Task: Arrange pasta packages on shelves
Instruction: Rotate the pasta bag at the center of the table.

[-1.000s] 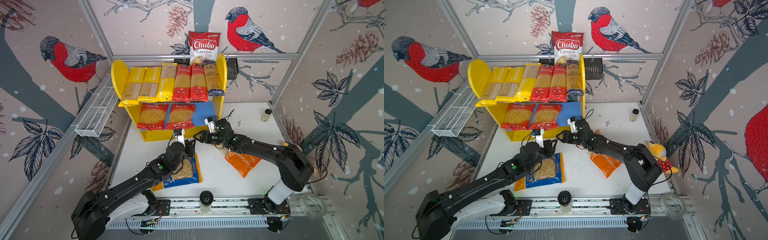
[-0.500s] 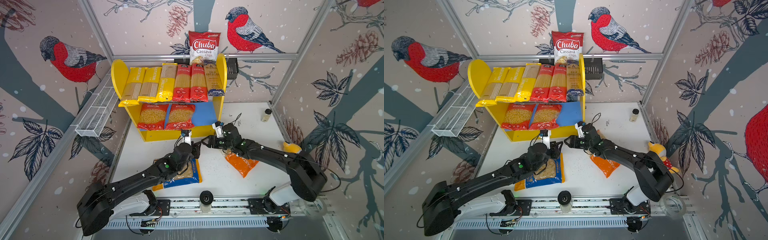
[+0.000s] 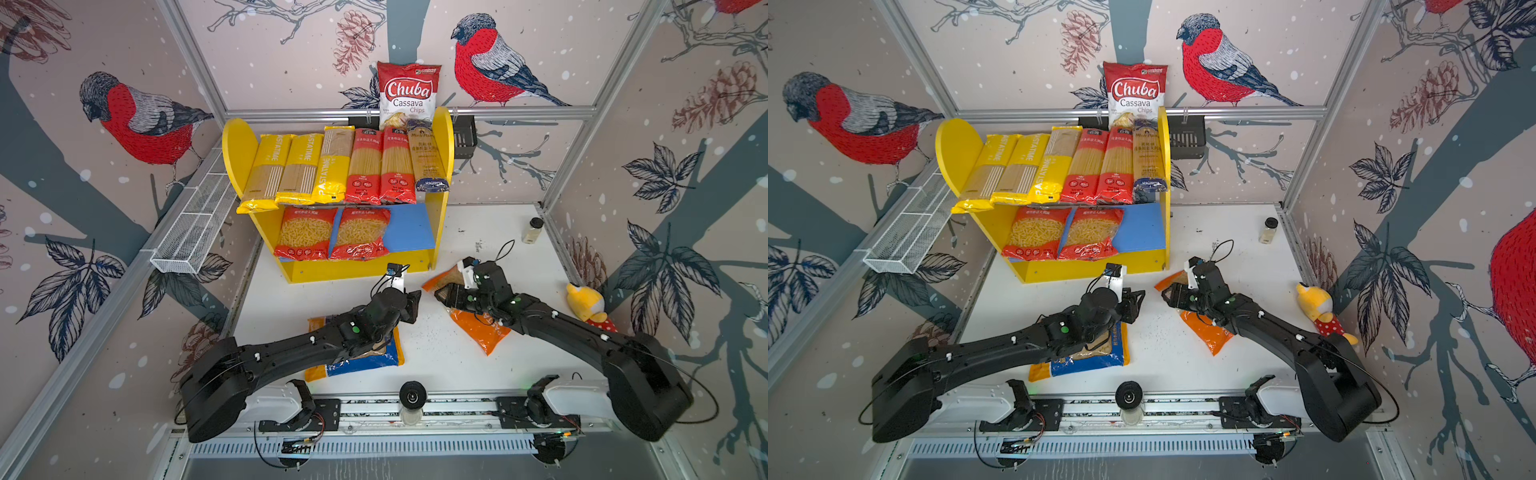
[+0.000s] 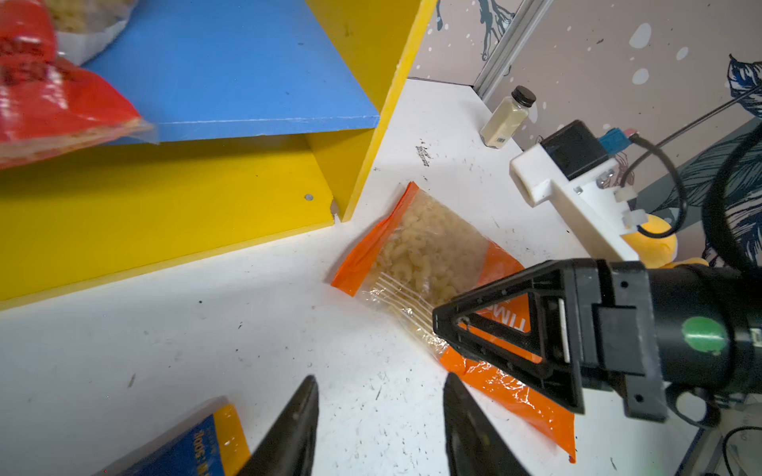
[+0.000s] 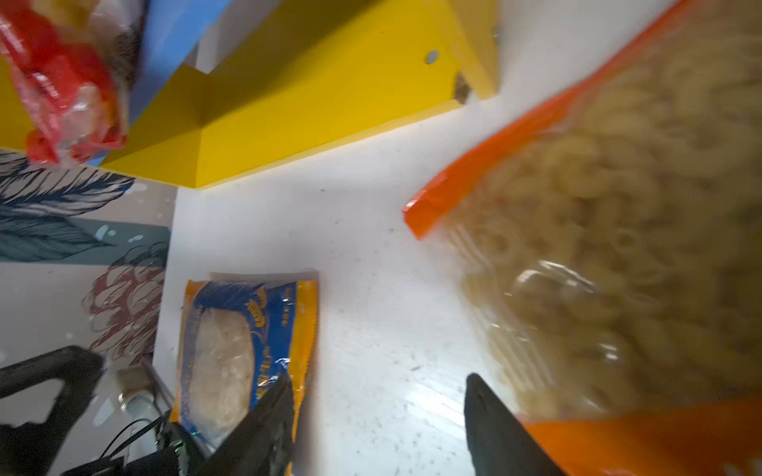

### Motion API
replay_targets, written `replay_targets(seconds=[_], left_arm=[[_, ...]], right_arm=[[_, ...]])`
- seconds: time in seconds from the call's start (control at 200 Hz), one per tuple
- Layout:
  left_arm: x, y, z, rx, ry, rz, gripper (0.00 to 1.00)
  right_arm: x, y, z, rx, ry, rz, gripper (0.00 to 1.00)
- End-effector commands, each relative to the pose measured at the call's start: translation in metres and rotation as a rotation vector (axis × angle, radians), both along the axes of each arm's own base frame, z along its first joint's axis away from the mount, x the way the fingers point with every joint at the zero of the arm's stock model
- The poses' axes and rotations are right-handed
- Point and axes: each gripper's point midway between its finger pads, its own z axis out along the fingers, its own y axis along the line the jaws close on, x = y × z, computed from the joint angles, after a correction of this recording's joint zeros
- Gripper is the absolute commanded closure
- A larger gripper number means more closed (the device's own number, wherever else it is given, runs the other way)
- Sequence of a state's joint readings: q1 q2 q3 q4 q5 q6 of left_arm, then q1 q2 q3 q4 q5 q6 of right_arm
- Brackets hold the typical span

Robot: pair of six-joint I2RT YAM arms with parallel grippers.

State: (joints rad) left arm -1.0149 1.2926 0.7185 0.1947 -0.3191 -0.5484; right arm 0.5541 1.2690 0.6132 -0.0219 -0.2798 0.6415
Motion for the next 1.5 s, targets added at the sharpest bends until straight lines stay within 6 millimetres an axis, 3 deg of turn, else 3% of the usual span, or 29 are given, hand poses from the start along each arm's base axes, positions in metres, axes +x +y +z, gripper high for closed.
replay_targets(seconds=[0.0, 0.115, 0.205, 0.315, 0.485, 0.59, 0.81, 1.006, 1.166, 1.286, 1.496], left_arm=[[0.0, -0.018, 0.01, -0.031, -0.032, -0.052, 0.51], [0.0, -0.026, 0.007, -0.022, -0.03, -0.082, 0.51], [0.0, -0.028, 0.007, -0.007, -0.041, -0.092, 0.51], [0.002, -0.03, 0.008, 0.008, -0.054, -0.103, 0.51], [0.002, -0.044, 0.009, 0.0, -0.056, -0.144, 0.51], [0.002, -0.053, 0.009, -0.019, -0.052, -0.166, 0.51], [0.002, -0.079, 0.011, -0.011, -0.035, -0.257, 0.51], [-0.006, -0.074, 0.011, -0.046, -0.023, -0.265, 0.51], [-0.014, -0.051, 0.007, -0.075, -0.011, -0.222, 0.51], [-0.017, -0.038, 0.002, -0.074, -0.007, -0.198, 0.51], [-0.02, -0.035, -0.001, -0.073, 0.005, -0.195, 0.51]], right_arm=[[-0.003, -0.028, -0.013, -0.103, -0.002, -0.059, 0.34], [-0.002, -0.062, -0.026, -0.272, 0.008, -0.148, 0.34], [-0.003, -0.084, -0.023, -0.363, -0.01, -0.213, 0.34], [-0.007, -0.093, -0.019, -0.364, -0.018, -0.253, 0.34], [-0.02, -0.101, -0.044, -0.38, 0.044, -0.297, 0.34], [-0.026, -0.093, -0.057, -0.375, 0.064, -0.314, 0.34], [-0.044, -0.033, -0.077, -0.329, 0.085, -0.254, 0.34], [-0.049, 0.007, -0.059, -0.27, 0.049, -0.211, 0.33], [-0.051, 0.012, -0.036, -0.21, 0.005, -0.209, 0.33], [-0.046, 0.004, -0.014, -0.182, -0.053, -0.238, 0.33], [-0.042, -0.014, 0.011, -0.167, -0.098, -0.282, 0.33]])
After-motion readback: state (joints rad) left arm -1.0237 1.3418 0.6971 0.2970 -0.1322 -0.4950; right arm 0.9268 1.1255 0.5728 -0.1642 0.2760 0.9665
